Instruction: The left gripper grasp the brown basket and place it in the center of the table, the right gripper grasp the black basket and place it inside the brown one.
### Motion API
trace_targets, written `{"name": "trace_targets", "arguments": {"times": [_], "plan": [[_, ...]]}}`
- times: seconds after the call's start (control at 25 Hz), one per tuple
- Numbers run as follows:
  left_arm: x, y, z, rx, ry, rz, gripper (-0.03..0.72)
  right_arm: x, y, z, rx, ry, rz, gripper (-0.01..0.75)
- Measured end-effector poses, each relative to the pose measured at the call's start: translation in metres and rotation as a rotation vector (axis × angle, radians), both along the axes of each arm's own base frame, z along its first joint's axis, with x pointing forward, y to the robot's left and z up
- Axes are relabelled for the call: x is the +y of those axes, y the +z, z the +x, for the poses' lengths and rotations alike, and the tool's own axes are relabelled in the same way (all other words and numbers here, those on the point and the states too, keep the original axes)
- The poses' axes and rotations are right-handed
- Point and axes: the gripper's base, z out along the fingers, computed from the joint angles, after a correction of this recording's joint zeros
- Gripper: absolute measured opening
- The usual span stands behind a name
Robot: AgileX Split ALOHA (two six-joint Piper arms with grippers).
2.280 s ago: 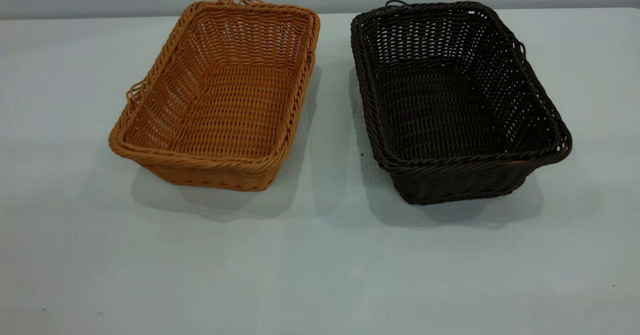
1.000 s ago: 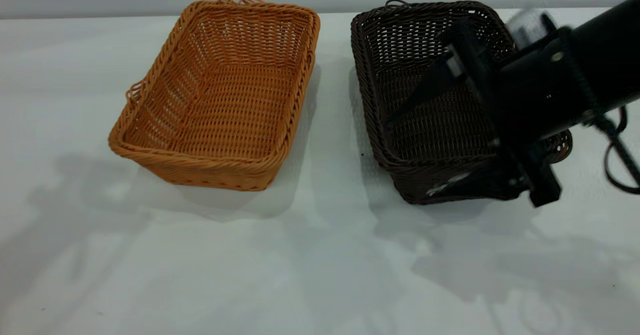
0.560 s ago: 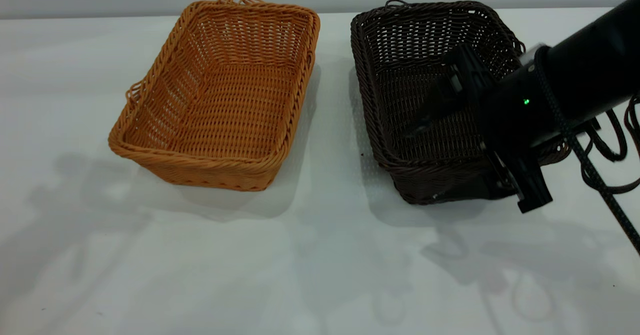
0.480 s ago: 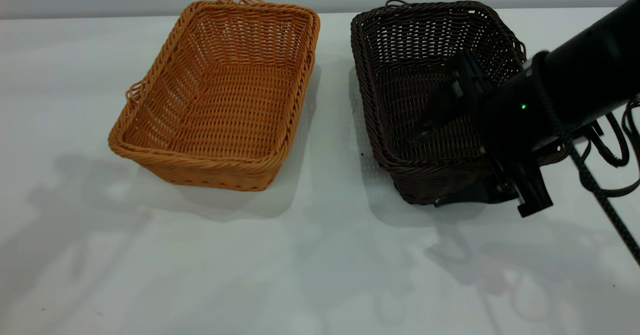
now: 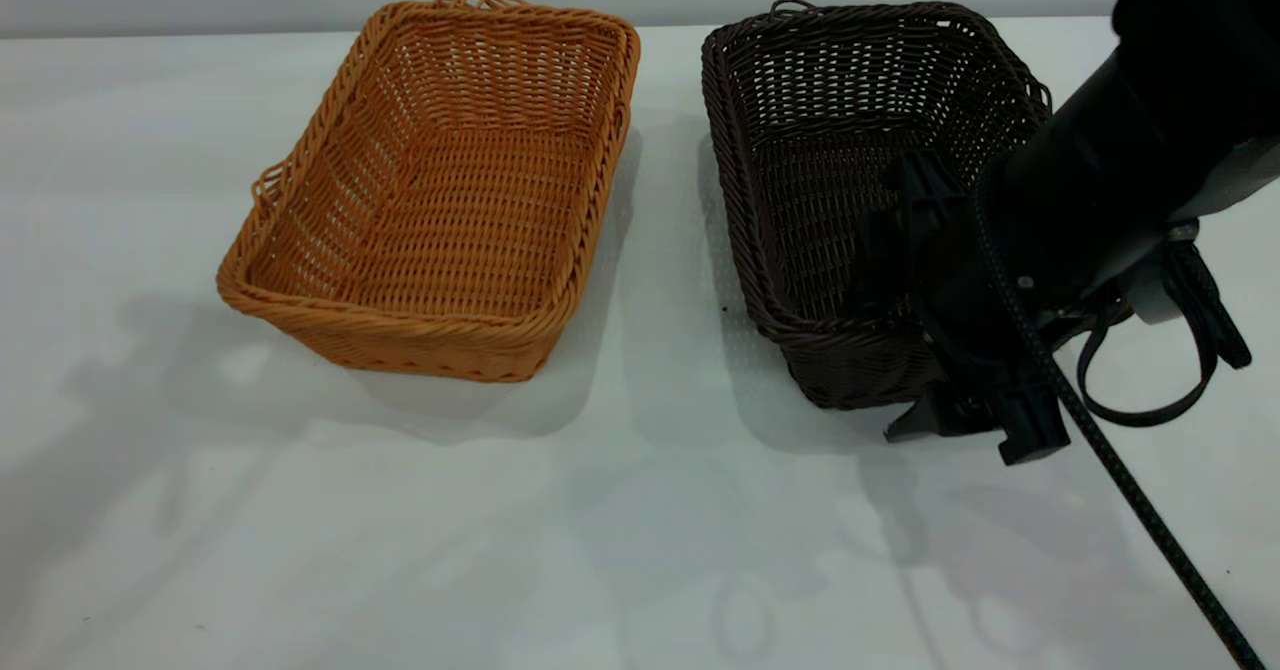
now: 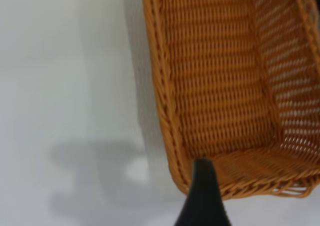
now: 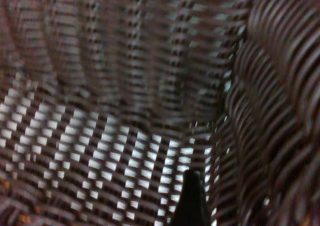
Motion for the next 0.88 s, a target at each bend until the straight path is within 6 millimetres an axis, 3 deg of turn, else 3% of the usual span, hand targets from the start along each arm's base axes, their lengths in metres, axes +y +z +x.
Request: {"name": "trace_targets", "arguments": {"times": [0.32,0.88], "plan": [[-0.003,-0.027,0.039,0.073,-0.001,0.004,0.509,-0.006,-0.001,0.001,-0.007,-0.080,-0.059,0.503],[-0.010,-0.105,0.123,0.165,-0.030,0.029,0.509,-0.011,-0.001,0.003,-0.022,-0.103,-0.112,0.488]]}}
